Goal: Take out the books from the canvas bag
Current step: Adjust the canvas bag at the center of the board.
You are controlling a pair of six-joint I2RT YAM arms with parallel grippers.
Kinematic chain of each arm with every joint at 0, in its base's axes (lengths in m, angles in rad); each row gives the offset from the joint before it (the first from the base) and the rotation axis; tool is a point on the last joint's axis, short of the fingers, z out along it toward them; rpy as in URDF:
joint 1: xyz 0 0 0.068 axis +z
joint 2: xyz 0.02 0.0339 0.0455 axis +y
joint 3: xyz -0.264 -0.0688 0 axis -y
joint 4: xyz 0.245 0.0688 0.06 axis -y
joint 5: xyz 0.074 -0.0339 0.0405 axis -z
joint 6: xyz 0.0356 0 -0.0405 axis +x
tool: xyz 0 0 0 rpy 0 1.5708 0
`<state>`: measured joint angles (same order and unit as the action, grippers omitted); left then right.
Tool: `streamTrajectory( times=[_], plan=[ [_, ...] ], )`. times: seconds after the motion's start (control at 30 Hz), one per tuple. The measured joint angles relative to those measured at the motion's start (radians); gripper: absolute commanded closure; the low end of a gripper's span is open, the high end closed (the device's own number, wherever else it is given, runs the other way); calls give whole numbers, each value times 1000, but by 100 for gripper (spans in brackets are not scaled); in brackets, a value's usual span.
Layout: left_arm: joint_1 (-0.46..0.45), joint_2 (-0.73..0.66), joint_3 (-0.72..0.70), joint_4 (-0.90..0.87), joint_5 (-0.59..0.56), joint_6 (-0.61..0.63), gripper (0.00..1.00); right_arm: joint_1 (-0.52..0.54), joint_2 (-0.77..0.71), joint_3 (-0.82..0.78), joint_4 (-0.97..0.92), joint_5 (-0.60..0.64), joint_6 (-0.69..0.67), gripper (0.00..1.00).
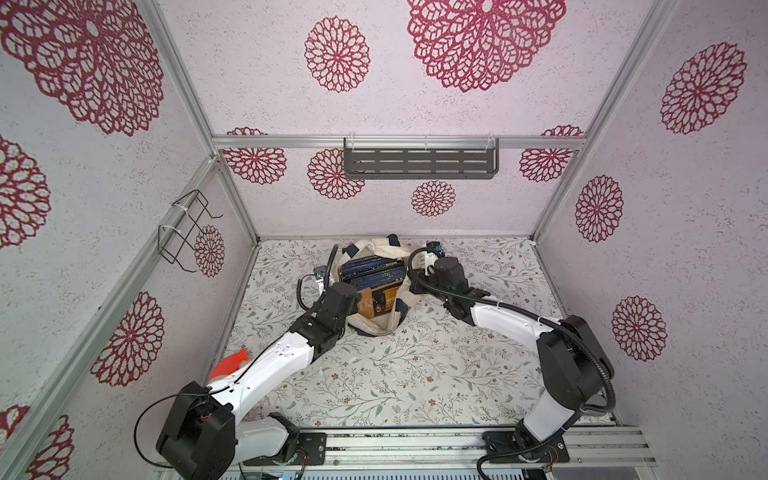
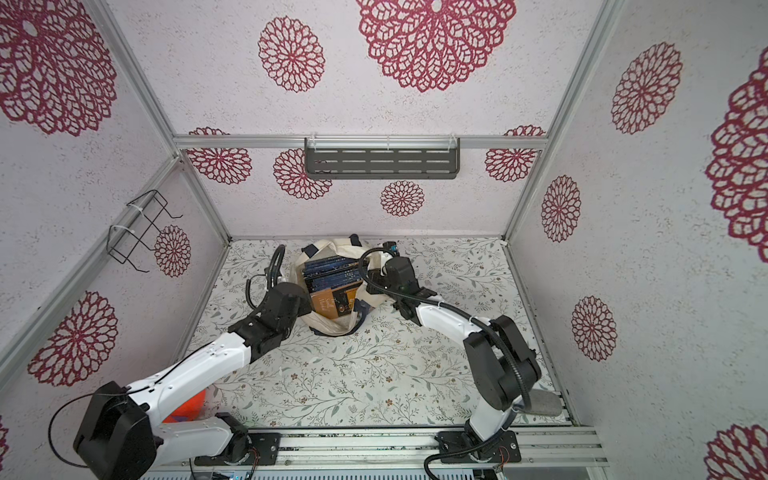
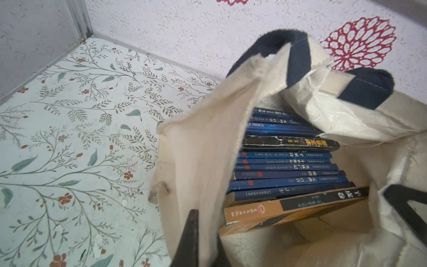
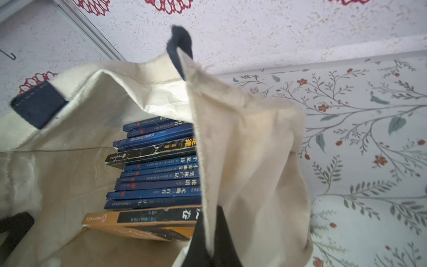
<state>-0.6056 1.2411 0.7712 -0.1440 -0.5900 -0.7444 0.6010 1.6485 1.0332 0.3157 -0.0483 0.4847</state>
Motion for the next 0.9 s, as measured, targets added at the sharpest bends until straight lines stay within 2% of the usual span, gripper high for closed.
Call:
streamTrajectory(
  times=[0.2, 0.43, 0.73, 0.9],
  plan=[
    [-100, -71, -196, 100, -40, -51, 100, 0, -106, -234, 142, 31, 52, 100],
    [-167, -114, -350, 237, -18, -46, 100, 13, -155, -360, 222, 95, 139, 100],
    [-189, -142, -411, 301, 35, 7, 100, 32, -129, -546, 408, 200, 290, 100],
    [-190, -150, -411, 312, 24, 37, 100, 72, -60, -539, 481, 286, 341, 100]
  ],
)
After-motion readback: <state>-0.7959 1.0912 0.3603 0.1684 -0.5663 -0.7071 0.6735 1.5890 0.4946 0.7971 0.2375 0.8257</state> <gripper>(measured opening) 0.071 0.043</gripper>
